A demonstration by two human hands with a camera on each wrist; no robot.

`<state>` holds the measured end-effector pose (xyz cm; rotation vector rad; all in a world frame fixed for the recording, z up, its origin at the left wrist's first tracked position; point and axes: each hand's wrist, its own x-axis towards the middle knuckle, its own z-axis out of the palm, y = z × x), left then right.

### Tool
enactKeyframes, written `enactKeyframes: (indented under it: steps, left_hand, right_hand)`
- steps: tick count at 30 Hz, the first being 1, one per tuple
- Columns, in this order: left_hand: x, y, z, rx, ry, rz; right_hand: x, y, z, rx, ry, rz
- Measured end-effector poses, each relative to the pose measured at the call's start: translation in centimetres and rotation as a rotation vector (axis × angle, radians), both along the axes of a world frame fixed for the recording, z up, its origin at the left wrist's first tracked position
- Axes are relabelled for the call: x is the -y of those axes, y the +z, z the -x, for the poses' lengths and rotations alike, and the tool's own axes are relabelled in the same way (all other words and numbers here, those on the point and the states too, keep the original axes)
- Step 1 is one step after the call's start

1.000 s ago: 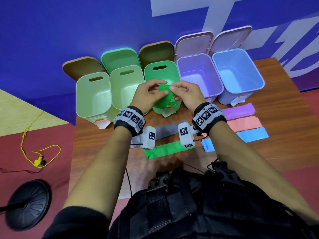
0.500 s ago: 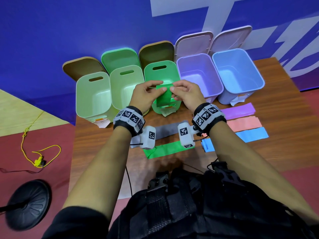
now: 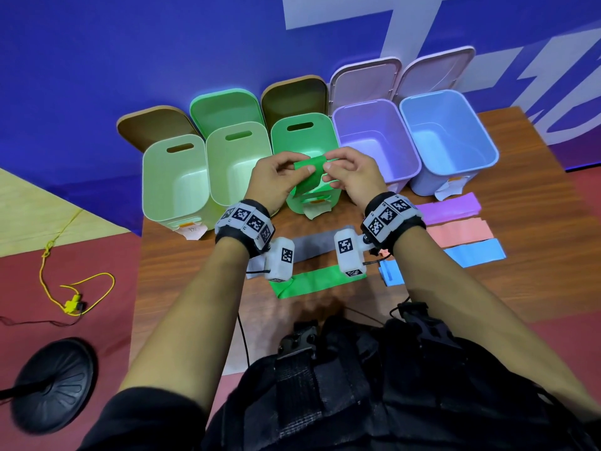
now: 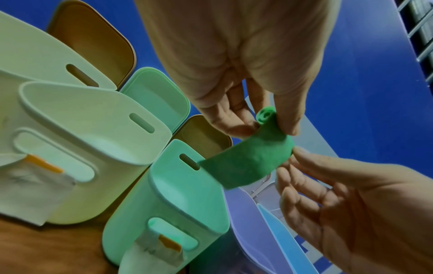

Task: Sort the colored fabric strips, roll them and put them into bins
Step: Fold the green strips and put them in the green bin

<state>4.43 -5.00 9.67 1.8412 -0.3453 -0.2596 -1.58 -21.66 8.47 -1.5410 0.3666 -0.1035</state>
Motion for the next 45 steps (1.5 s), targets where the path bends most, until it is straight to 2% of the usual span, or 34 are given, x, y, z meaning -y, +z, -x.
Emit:
enactKeyframes:
  steps: [12, 21, 34, 45]
  left_hand:
    - [-0.3, -0.3, -0.3, -0.04, -0.041, 0.026]
    - [-0.2, -1.0, -0.9, 0.003, -0.009, 0.042]
    - [-0.4, -1.4, -1.1, 0.046, -0.01, 0.003]
    - [-0.2, -1.4, -1.0, 0.033, -0.083, 0.033]
  right_hand:
    - [0.1, -0.2, -0.7, -0.09, -0.028, 0.054]
    - [0.2, -0.1, -0.5, -0.042, -0.016, -0.029]
    - [0.0, 0.2, -0.1, -0.046, -0.037, 0.015]
    - [-0.3, 0.0, -0.2, -0.015, 0.012, -0.02]
